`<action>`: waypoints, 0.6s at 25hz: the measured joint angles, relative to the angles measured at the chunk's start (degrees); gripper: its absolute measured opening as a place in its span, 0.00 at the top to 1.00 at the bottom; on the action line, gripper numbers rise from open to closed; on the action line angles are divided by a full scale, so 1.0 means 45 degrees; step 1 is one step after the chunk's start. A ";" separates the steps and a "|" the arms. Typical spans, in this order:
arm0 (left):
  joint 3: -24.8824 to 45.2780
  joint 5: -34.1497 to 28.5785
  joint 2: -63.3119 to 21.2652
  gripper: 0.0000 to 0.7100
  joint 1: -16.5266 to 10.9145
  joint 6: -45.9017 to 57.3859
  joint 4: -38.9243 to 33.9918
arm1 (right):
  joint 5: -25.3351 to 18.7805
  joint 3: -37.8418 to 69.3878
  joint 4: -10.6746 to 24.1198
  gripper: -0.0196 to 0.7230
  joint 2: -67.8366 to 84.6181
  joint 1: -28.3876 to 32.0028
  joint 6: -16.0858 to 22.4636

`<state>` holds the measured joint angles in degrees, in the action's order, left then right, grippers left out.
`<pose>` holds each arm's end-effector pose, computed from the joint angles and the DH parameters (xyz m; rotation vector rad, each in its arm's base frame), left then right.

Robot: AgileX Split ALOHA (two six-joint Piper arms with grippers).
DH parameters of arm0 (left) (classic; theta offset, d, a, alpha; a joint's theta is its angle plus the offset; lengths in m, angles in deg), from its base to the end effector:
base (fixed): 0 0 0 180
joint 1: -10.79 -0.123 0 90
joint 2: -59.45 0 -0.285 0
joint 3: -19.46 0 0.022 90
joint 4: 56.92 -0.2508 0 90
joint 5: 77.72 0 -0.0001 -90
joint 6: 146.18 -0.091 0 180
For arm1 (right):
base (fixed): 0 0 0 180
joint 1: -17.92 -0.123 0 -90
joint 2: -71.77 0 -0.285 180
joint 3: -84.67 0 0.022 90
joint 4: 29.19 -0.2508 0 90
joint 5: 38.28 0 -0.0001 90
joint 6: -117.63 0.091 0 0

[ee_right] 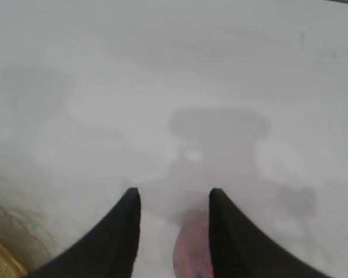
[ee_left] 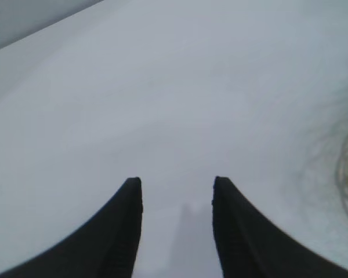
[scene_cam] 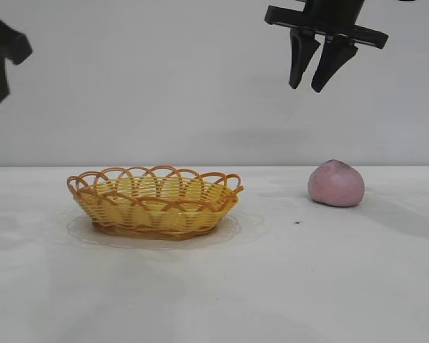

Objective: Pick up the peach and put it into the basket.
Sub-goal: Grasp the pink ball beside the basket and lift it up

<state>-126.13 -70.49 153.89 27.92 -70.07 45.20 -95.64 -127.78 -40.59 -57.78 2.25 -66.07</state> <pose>0.2900 -0.0778 0.2085 0.3067 2.2482 -0.0022 0.4507 0.1422 0.2529 -0.3616 2.6770 0.3222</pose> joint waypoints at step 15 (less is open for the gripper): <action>-0.0172 -0.8487 -0.1033 0.52 -0.1893 2.2318 -2.2294 | -0.0336 0.0000 -0.0151 0.60 0.0000 0.0000 -0.0024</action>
<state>-126.90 -108.68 149.24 19.40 30.36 -55.12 -97.15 -127.78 -41.27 -57.78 2.25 -66.17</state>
